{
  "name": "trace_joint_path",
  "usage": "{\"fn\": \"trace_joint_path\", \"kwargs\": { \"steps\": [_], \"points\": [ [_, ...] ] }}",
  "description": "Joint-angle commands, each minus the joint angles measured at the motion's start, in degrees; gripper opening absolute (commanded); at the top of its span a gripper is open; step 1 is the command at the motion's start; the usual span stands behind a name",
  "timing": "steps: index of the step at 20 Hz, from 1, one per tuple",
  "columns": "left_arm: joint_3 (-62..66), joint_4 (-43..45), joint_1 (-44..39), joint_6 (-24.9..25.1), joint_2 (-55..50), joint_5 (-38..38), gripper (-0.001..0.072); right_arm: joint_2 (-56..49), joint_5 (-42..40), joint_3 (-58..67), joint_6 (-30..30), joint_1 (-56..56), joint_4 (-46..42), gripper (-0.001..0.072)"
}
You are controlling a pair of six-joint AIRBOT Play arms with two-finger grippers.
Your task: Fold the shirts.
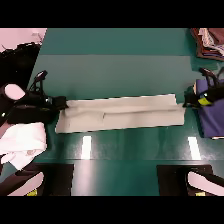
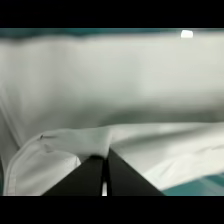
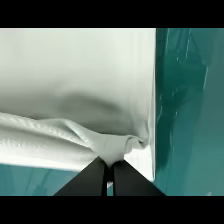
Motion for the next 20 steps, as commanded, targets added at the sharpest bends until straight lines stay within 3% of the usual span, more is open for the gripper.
{"fn": "trace_joint_path", "kwargs": {
  "steps": [1, 2, 3, 4, 5, 8, 9, 13, 16, 20],
  "points": [
    [4.2, 0.0, 0.0, 0.3, -6.1, 6.5, 0.0361, -10.2, -1.4, 8.6, 0.0, 0.4, 4.3, 0.0139],
    [4.7, -0.1, 0.0, -0.1, -6.5, 6.4, 0.0555, -11.9, -1.4, 10.3, -0.4, -0.2, 7.5, 0.0325],
    [5.1, -0.1, 0.0, -0.1, -6.4, 6.1, 0.0555, -13.4, -1.2, 11.8, -1.7, -1.2, 10.6, 0.044],
    [5.8, -0.1, 0.0, -0.1, -6.2, 5.1, 0.0555, -14.1, -0.7, 12.6, -3.0, -2.1, 12.9, 0.046],
    [6.9, -0.2, 0.0, -0.1, -6.3, 3.0, 0.0502, -14.2, -0.2, 12.6, -4.2, -3.3, 14.1, 0.046],
    [7.8, -2.7, 0.0, 0.6, -6.3, -0.8, 0.0105, -13.4, 2.6, 9.0, -7.9, -8.2, 14.6, 0.0459],
    [7.8, -3.0, -0.5, 0.8, -6.3, -0.8, 0.0024, -13.2, 3.0, 6.6, -8.7, -10.2, 14.7, 0.0459],
    [7.8, -3.4, -8.4, -0.1, -6.3, 3.4, 0.0021, -13.5, 0.7, -3.1, -11.0, -16.9, 15.9, 0.0459],
    [8.2, -4.2, -16.8, -1.8, -7.8, 11.2, 0.0021, -13.7, -2.1, -8.4, -16.1, -18.2, 24.2, 0.0454],
    [13.7, -6.8, -25.0, -1.6, -17.2, 11.1, 0.0021, -17.0, -2.3, -9.2, -17.2, -15.0, 30.1, 0.0448]
  ]
}}
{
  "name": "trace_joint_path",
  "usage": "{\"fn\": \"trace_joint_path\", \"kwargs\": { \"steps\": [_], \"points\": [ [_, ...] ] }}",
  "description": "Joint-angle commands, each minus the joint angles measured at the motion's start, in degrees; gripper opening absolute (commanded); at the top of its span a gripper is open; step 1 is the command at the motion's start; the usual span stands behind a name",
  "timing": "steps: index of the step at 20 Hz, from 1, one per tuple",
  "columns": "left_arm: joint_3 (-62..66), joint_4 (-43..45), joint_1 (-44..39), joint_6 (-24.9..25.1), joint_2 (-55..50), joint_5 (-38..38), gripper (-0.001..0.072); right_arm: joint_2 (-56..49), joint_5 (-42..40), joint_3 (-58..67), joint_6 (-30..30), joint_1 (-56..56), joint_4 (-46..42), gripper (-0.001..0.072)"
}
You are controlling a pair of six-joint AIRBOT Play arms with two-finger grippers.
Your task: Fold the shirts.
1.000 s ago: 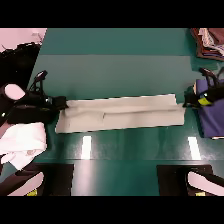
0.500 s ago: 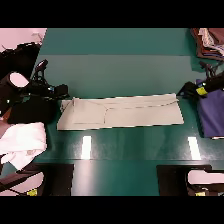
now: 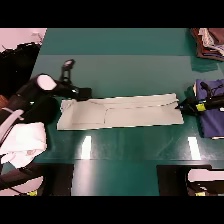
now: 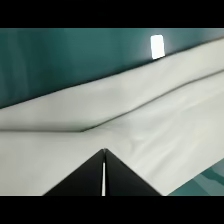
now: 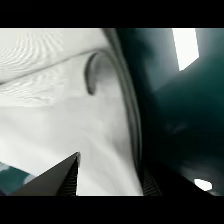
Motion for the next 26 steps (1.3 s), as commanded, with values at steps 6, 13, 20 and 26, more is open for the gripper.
{"fn": "trace_joint_path", "kwargs": {
  "steps": [6, 13, 20, 26],
  "points": [
    [12.4, -3.0, -12.7, -0.2, -15.9, -1.6, 0.0021, 3.0, -0.8, -0.6, -4.3, 5.8, 7.8, 0.0017],
    [13.3, -5.4, -15.6, -0.2, -20.4, 3.0, 0.0021, 17.4, 3.1, 14.7, 2.9, 13.1, 11.9, 0.0017],
    [13.3, -8.9, -15.6, 0.5, -21.0, 8.2, 0.0021, 18.6, -1.1, 25.9, 5.8, 31.2, 13.0, 0.0017],
    [13.3, -7.3, -11.7, 1.7, -18.8, 4.3, 0.0021, 17.7, -5.7, 26.5, 5.7, 39.6, 13.1, 0.0018]
  ]
}}
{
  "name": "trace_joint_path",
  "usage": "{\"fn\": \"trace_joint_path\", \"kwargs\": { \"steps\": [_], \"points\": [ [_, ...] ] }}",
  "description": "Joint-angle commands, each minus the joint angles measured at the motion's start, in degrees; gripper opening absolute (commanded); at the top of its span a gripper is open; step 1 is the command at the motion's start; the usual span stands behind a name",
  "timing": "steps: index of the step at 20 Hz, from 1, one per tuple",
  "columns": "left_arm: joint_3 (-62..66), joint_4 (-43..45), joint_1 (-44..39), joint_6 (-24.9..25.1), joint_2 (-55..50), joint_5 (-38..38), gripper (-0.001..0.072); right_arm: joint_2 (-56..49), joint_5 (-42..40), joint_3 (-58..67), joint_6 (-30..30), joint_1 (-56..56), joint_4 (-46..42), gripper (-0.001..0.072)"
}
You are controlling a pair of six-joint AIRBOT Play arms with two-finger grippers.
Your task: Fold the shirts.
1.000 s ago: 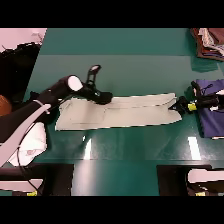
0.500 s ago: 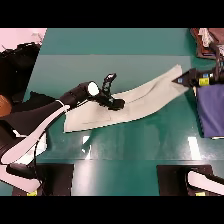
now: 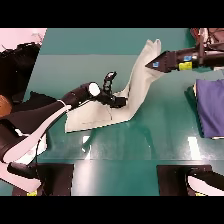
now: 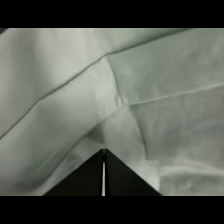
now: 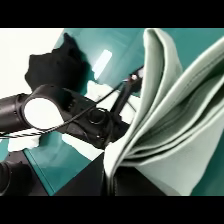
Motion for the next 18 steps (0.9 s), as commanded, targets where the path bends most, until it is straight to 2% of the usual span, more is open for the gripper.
{"fn": "trace_joint_path", "kwargs": {
  "steps": [1, 4, 9, 10, 11, 12, 15, 16, 18],
  "points": [
    [0.0, 1.9, 4.7, 0.3, 3.3, -3.7, 0.0021, -1.4, -2.9, 0.7, 0.2, 5.9, 0.2, 0.0018],
    [0.0, 9.3, 14.0, 0.3, 12.8, -7.9, 0.0021, -5.4, -7.0, 0.7, 0.1, 15.1, 0.3, 0.0018],
    [0.0, 21.8, 30.3, 0.3, 30.6, -13.6, 0.0021, -18.7, -25.6, 6.3, -4.0, 35.1, 2.7, 0.0028],
    [0.0, 23.0, 32.8, 0.3, 33.1, -14.4, 0.0022, -22.2, -28.1, 8.6, -4.0, 37.6, 2.8, 0.0209],
    [0.0, 23.7, 35.1, 0.3, 35.2, -15.1, 0.0021, -25.6, -28.5, 11.0, -4.0, 39.3, 2.7, 0.0474],
    [0.0, 23.7, 37.1, 0.3, 36.8, -15.9, 0.0021, -28.6, -26.3, 13.4, -3.9, 40.2, 2.8, 0.0569],
    [0.0, 23.7, 40.6, 0.3, 38.9, -18.3, 0.0022, -32.4, -13.9, 17.7, -3.8, 38.1, 2.6, 0.0545],
    [0.0, 23.7, 40.7, 0.4, 38.9, -19.0, 0.0022, -32.2, -11.5, 17.0, -3.7, 36.5, 2.4, 0.0482],
    [0.0, 23.3, 40.7, 1.1, 38.9, -20.1, 0.0022, -30.1, -8.8, 12.7, -0.8, 31.9, -0.8, 0.0483]
  ]
}}
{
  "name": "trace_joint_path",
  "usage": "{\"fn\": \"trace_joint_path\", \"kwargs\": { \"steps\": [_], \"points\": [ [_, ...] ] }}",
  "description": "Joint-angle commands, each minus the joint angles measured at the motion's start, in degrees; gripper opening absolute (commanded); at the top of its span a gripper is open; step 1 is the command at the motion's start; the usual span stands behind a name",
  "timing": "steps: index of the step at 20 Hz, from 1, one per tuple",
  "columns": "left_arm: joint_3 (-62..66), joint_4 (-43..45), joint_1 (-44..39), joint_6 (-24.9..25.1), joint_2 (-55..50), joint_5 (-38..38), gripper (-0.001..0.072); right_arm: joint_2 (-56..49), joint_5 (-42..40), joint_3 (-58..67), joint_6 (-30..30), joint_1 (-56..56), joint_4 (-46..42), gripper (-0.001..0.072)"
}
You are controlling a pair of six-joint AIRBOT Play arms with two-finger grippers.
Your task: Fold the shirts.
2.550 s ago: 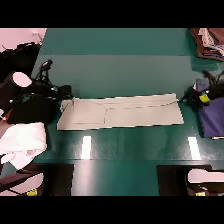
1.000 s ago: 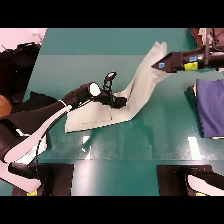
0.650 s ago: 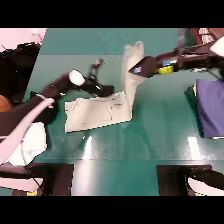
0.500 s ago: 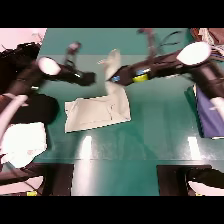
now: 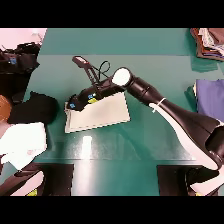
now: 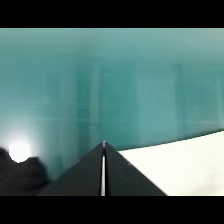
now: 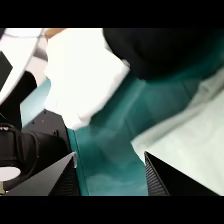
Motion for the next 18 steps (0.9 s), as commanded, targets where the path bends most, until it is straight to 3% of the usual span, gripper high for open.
{"fn": "trace_joint_path", "kwargs": {
  "steps": [1, 5, 7, 8, 9, 13, 17, 18],
  "points": [
    [0.0, 0.4, 1.8, 1.0, 1.3, -2.4, 0.0022, 1.1, 6.6, -4.5, 3.8, -5.8, -5.3, 0.0482],
    [0.0, 0.3, 1.8, 1.3, 1.3, -2.4, 0.0021, 10.2, 6.1, -21.1, 8.4, -18.3, -14.9, 0.0482],
    [-0.1, -1.1, 1.8, 1.4, 1.3, -2.1, 0.0022, 13.7, 2.9, -29.1, 10.1, -24.4, -13.5, 0.0499],
    [-0.2, -1.9, 1.8, 1.4, 1.2, -2.0, 0.0022, 14.6, 0.1, -32.5, 10.0, -26.7, -11.1, 0.065],
    [-0.2, -2.8, 1.8, 1.4, 1.0, -1.9, 0.0022, 14.8, -2.2, -35.3, 10.0, -28.4, -8.3, 0.0709],
    [-0.3, -4.2, 0.7, 1.4, 0.6, -1.1, 0.0022, 9.6, -1.5, -38.5, 5.5, -29.5, -0.6, 0.068],
    [-0.3, -4.0, -1.4, 1.4, 0.6, -0.1, 0.0022, 2.1, 0.1, -32.9, 1.6, -24.9, 7.3, 0.0552],
    [-0.3, -4.1, -2.0, 1.4, 0.6, 0.0, 0.0022, 0.6, 0.1, -30.8, 1.6, -23.3, 7.2, 0.0552]
  ]
}}
